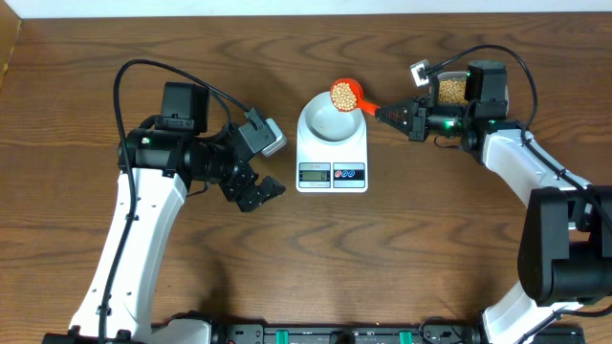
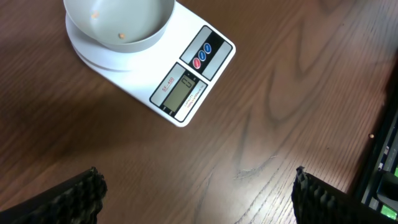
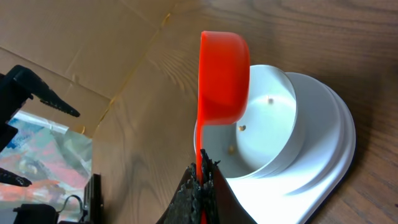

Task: Scoop item into bowl and weigh 50g on scale
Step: 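Tilt the red scoop with the right gripper to pour soybeans into the bowl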

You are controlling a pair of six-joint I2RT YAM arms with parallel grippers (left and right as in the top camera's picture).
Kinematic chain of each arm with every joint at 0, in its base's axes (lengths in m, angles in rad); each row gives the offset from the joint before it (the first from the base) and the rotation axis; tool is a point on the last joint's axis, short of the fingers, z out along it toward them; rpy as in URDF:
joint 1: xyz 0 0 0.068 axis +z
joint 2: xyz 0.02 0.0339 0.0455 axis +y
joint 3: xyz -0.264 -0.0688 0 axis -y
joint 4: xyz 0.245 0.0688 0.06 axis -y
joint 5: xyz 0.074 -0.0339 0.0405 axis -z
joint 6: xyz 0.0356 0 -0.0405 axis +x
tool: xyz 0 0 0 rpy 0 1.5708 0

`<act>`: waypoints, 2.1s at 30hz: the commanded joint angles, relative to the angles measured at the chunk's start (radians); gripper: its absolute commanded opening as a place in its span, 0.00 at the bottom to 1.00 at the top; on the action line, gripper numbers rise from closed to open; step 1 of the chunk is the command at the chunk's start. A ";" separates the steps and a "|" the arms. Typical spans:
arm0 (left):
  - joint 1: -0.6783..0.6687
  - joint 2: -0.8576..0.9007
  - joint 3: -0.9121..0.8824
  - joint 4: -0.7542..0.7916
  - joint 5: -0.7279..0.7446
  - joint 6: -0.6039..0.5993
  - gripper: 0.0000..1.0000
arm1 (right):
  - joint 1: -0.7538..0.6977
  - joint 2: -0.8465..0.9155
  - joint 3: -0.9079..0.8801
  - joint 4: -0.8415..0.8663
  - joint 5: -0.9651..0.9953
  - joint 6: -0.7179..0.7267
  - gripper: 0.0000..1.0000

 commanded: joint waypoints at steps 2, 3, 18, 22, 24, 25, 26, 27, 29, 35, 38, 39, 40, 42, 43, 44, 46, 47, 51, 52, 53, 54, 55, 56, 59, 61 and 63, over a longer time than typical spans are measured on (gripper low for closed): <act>0.005 -0.014 0.015 0.000 -0.005 0.013 0.98 | 0.007 0.005 0.003 -0.005 -0.007 -0.038 0.01; 0.005 -0.014 0.015 0.000 -0.005 0.013 0.98 | 0.007 0.005 0.003 -0.008 -0.008 -0.045 0.01; 0.005 -0.014 0.015 0.000 -0.005 0.013 0.98 | 0.015 0.005 0.003 -0.051 -0.005 -0.167 0.01; 0.005 -0.014 0.015 0.000 -0.005 0.013 0.98 | 0.027 0.005 0.003 -0.055 0.000 -0.178 0.01; 0.005 -0.014 0.015 0.000 -0.005 0.013 0.98 | 0.034 0.005 0.003 -0.058 0.002 -0.202 0.01; 0.005 -0.014 0.015 0.000 -0.005 0.013 0.98 | 0.036 0.005 0.003 -0.061 0.004 -0.212 0.01; 0.005 -0.014 0.015 0.000 -0.005 0.013 0.98 | 0.039 0.005 0.003 -0.065 0.012 -0.221 0.01; 0.005 -0.014 0.015 0.000 -0.005 0.013 0.98 | 0.042 0.005 0.003 -0.070 0.026 -0.233 0.01; 0.005 -0.014 0.015 0.000 -0.005 0.013 0.98 | 0.048 0.005 0.003 -0.081 0.064 -0.258 0.01; 0.005 -0.014 0.015 0.000 -0.005 0.013 0.98 | 0.052 0.005 0.003 -0.090 0.103 -0.309 0.01; 0.005 -0.014 0.015 0.000 -0.005 0.013 0.98 | 0.052 0.005 0.003 -0.091 0.141 -0.323 0.01; 0.005 -0.014 0.015 0.000 -0.005 0.013 0.98 | 0.052 0.005 0.003 -0.092 0.154 -0.337 0.01; 0.005 -0.014 0.015 0.000 -0.005 0.013 0.98 | 0.052 0.005 0.003 -0.092 0.165 -0.351 0.01; 0.005 -0.014 0.015 0.000 -0.005 0.013 0.98 | 0.052 0.005 0.003 -0.091 0.184 -0.376 0.01; 0.005 -0.014 0.015 0.000 -0.005 0.013 0.98 | 0.052 0.005 0.003 -0.091 0.190 -0.392 0.01; 0.005 -0.014 0.015 0.000 -0.005 0.013 0.98 | 0.052 0.005 0.003 -0.091 0.195 -0.402 0.01; 0.005 -0.014 0.015 0.000 -0.005 0.013 0.98 | 0.052 0.005 0.003 -0.091 0.195 -0.410 0.01; 0.005 -0.014 0.015 0.000 -0.005 0.013 0.98 | 0.052 0.005 0.003 -0.090 0.195 -0.411 0.01; 0.005 -0.014 0.015 0.000 -0.005 0.013 0.98 | 0.052 0.005 0.003 -0.091 0.194 -0.449 0.01; 0.005 -0.014 0.015 0.000 -0.005 0.013 0.98 | 0.052 0.005 0.003 -0.090 0.194 -0.465 0.01; 0.005 -0.014 0.015 0.000 -0.005 0.013 0.98 | 0.052 0.005 0.003 -0.089 0.194 -0.472 0.01; 0.005 -0.014 0.015 0.000 -0.005 0.013 0.98 | 0.052 0.005 0.003 -0.087 0.194 -0.479 0.01; 0.005 -0.014 0.015 0.000 -0.005 0.013 0.98 | 0.052 0.005 0.004 -0.087 0.194 -0.483 0.01; 0.005 -0.014 0.015 0.000 -0.005 0.013 0.98 | 0.052 0.005 0.004 -0.086 0.194 -0.490 0.01; 0.005 -0.014 0.015 0.000 -0.005 0.013 0.98 | 0.052 0.005 0.003 -0.079 0.193 -0.497 0.01; 0.005 -0.014 0.015 0.000 -0.005 0.013 0.98 | 0.052 0.005 0.004 -0.070 0.183 -0.497 0.01; 0.005 -0.014 0.015 0.000 -0.005 0.013 0.98 | 0.052 0.005 0.004 -0.061 0.166 -0.496 0.01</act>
